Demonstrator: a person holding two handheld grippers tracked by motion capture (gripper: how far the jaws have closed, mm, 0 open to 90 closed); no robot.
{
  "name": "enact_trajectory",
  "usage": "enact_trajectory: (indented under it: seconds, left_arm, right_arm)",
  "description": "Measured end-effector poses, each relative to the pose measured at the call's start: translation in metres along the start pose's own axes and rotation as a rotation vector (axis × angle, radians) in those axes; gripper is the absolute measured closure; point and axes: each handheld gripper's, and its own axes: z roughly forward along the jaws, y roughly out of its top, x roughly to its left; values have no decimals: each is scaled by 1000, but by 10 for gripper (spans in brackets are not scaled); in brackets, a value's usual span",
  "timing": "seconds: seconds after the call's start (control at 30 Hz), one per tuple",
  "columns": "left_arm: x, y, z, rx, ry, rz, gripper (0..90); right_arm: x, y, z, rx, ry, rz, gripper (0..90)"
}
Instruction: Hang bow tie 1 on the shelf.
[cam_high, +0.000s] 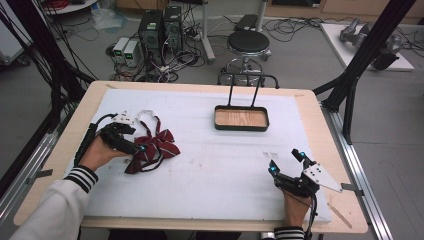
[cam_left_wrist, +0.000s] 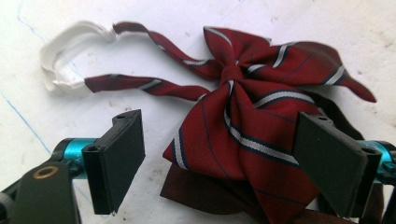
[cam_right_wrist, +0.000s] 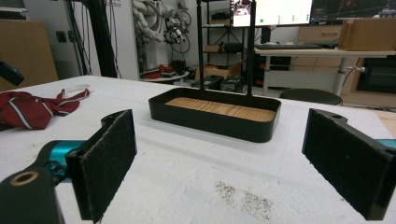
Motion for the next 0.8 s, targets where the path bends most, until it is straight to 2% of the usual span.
enact_trajectory:
  seconds: [0.23,0.27,0.43,0.63,0.8]
  left_arm:
    - [0,1,8,48,-16,12,218]
    - [-2,2,10,67,-11,22,222]
    - [-3,7,10,77,-26,36,288]
    - [-4,7,12,103,-41,36,431]
    - [-5,8,10,97,-40,42,598]
  right_arm:
    - [0,0,0,3,-1,5,92]
    - [0,0,0,3,-1,5,92]
    - [0,0,0,3,-1,3,92]
    - [0,0,0,3,-1,1,91]
    - [0,0,0,3,-1,2,91]
